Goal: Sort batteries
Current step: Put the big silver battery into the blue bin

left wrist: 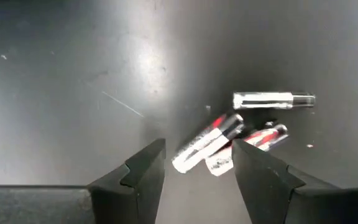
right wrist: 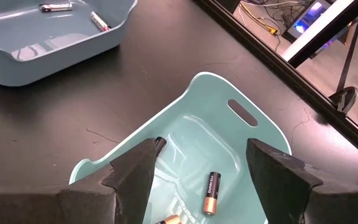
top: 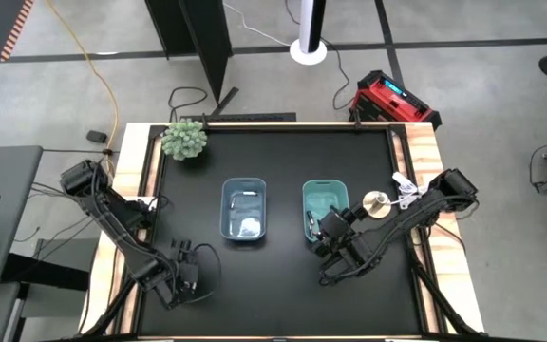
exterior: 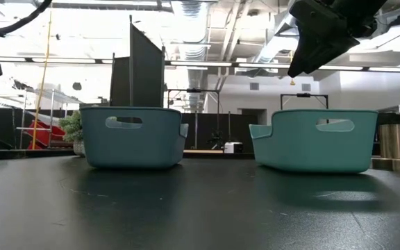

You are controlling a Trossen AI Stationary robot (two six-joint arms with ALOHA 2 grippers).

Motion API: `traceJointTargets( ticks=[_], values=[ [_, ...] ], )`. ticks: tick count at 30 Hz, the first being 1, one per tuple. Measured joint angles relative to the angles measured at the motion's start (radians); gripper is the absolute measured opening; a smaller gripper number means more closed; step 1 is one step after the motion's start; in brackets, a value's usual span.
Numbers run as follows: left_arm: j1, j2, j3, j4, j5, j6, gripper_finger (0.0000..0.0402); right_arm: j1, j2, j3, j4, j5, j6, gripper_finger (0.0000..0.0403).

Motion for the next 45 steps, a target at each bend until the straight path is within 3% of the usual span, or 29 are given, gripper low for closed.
traceJointTargets(
  ticks=[12, 21, 31, 36, 41, 45],
  values=[
    [0.035, 0.0, 0.0, 0.0, -0.006, 0.07, 0.0171, 0.0, 0.0, 0.0, 0.0, 0.0, 0.0, 0.0269],
    [0.034, 0.0, 0.0, 0.002, 0.044, 0.05, 0.0171, 0.0, 0.0, 0.0, 0.0, 0.0, -0.005, 0.0269],
    [-0.07, 0.0, 0.0, 0.075, 0.073, -0.054, 0.0171, 0.0, 0.0, 0.0, 0.0, 0.0, -0.008, 0.0269],
    [-0.127, 0.0, 0.0, 0.107, 0.035, -0.098, 0.0171, -0.001, 0.0, 0.0, 0.005, 0.0, -0.007, 0.0269],
    [-0.14, 0.0, 0.0, 0.126, -0.064, -0.07, 0.0171, -0.001, 0.0, 0.0, 0.009, 0.0, -0.007, 0.0269],
    [-0.132, 0.0, -0.012, 0.139, -0.069, -0.035, 0.0171, -0.001, 0.0, 0.0, 0.011, -0.001, -0.007, 0.0269]
  ],
)
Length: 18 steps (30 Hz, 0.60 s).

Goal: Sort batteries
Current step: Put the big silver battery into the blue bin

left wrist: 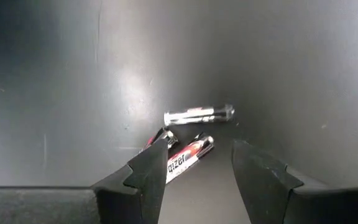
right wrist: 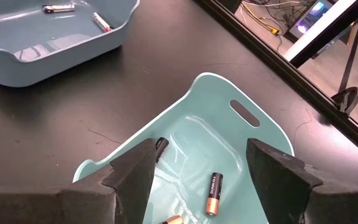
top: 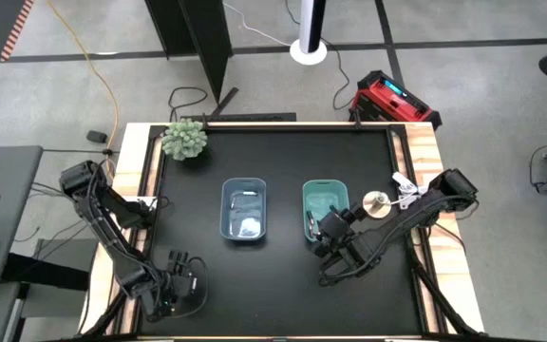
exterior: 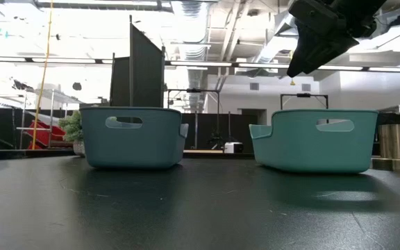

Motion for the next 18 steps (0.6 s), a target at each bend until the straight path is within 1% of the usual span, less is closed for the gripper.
traceJointTargets(
  ticks=[4, 11, 18],
  values=[
    [0.005, 0.0, -0.038, 0.037, 0.042, -0.002, 0.0171, 0.0, 0.0, 0.0, 0.0, 0.0, 0.0, 0.0269],
    [0.005, 0.0, -0.044, 0.05, 0.061, -0.034, 0.0171, 0.0, 0.0, 0.0, 0.0, 0.0, 0.0, 0.0269],
    [0.005, 0.0, -0.051, 0.05, 0.142, -0.087, 0.0171, 0.0, 0.0, 0.0, 0.0, 0.0, 0.0, 0.0269]
  ],
)
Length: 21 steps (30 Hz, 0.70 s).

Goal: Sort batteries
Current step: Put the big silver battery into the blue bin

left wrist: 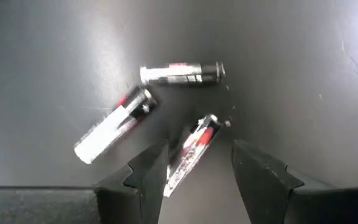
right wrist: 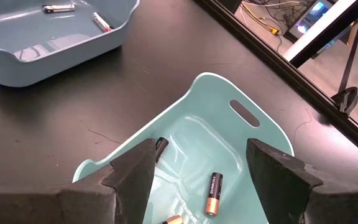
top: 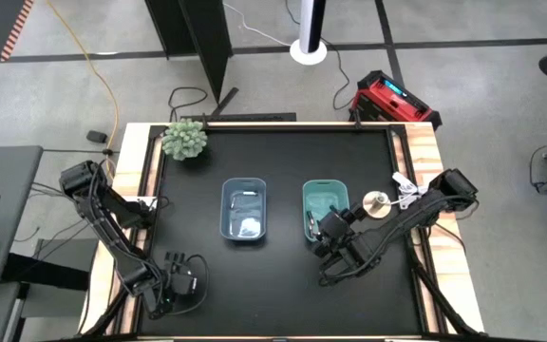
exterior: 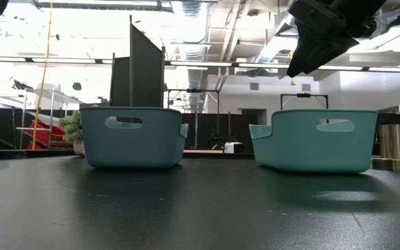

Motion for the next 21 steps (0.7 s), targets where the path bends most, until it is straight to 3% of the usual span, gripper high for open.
traceJointTargets(
  ticks=[21],
  values=[
    [-0.002, 0.058, -0.037, 0.024, 0.075, -0.064, 0.0166, 0.0, 0.0, 0.0, 0.0, 0.0, -0.001, 0.0269]
  ],
)
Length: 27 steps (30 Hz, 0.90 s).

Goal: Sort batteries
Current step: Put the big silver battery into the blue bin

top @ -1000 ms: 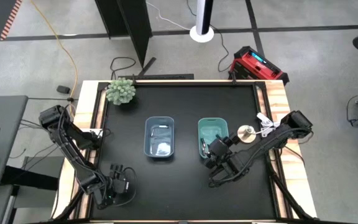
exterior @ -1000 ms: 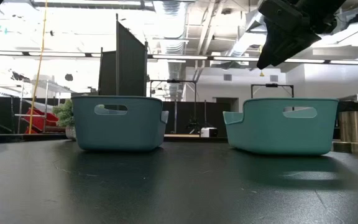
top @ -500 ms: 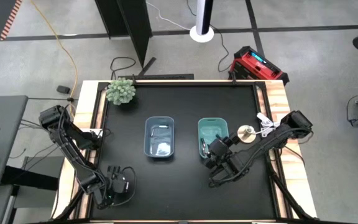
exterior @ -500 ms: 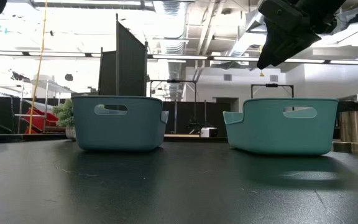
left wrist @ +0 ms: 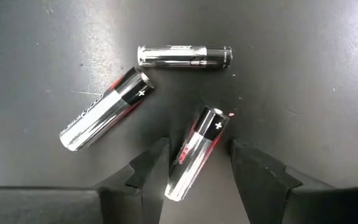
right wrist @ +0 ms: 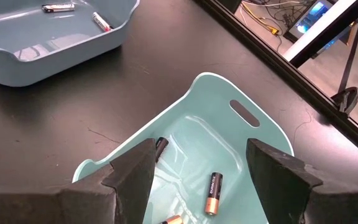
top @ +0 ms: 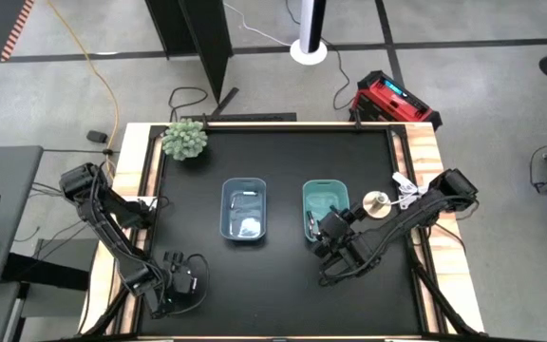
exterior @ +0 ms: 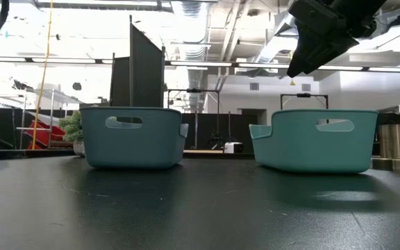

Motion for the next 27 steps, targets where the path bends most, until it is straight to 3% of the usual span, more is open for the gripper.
traceJointTargets(
  ticks=[4, 9, 14, 21, 24, 27],
  values=[
    [0.0, 0.003, 0.0, -0.016, -0.002, -0.025, 0.0127, 0.0, 0.0, 0.0, 0.0, 0.0, 0.0, 0.0269],
    [0.0, 0.004, -0.001, -0.025, -0.002, -0.024, 0.0042, 0.0, 0.0, 0.0, 0.0, 0.0, 0.0, 0.0269],
    [0.0, -0.016, 0.006, -0.033, 0.014, -0.019, 0.0037, 0.0, 0.0, 0.0, 0.0, 0.0, 0.0, 0.0269],
    [-0.001, -0.115, 0.118, -0.163, 0.034, -0.012, 0.0037, 0.0, 0.0, 0.0, 0.0, 0.0, 0.0, 0.0269],
    [0.0, -0.154, 0.169, -0.225, -0.063, -0.01, 0.0037, 0.0, 0.0, 0.0, 0.0, 0.0, 0.0, 0.0269],
    [0.003, -0.189, 0.215, -0.22, -0.281, 0.047, 0.0037, 0.0, 0.0, 0.0, 0.0, 0.0, -0.001, 0.0269]
  ],
)
